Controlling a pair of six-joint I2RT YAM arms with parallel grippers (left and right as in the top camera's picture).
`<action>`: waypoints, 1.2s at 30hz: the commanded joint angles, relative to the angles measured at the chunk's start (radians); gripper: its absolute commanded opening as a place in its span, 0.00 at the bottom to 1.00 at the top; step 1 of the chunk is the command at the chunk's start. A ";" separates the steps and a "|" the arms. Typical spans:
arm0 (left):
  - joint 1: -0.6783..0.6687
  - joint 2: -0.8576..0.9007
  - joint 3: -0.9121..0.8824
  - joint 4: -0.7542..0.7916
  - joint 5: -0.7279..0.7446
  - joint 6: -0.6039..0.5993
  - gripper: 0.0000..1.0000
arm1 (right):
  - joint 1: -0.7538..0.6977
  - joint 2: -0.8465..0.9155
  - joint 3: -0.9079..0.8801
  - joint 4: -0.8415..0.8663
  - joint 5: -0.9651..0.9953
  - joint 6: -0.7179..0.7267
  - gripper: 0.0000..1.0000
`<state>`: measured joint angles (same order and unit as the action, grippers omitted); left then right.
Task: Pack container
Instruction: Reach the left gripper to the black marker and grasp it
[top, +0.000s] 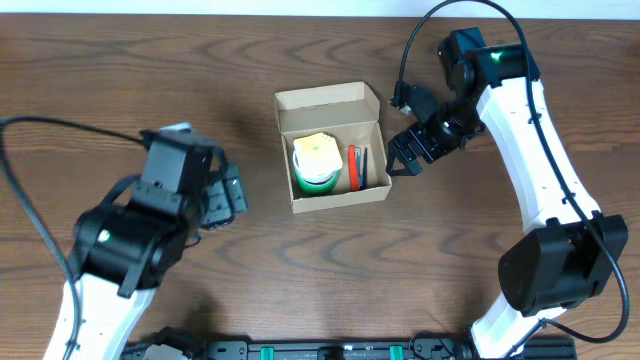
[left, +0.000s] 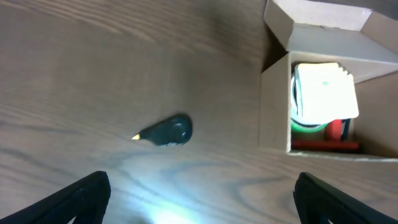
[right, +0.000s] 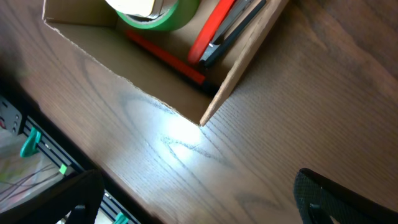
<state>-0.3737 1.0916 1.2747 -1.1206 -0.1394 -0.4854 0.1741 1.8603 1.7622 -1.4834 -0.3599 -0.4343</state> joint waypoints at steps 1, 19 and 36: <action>0.011 0.035 -0.010 -0.006 0.008 -0.113 0.95 | -0.003 -0.025 0.010 0.000 -0.003 0.008 0.99; 0.131 0.301 -0.023 0.000 0.063 -0.985 0.95 | -0.003 -0.025 0.010 0.001 -0.003 0.008 0.99; 0.191 0.300 -0.390 0.375 0.140 -1.185 0.95 | -0.003 -0.025 0.010 0.002 -0.003 0.008 0.99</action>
<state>-0.2035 1.3880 0.9199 -0.7673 0.0002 -1.6253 0.1741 1.8603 1.7626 -1.4807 -0.3595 -0.4343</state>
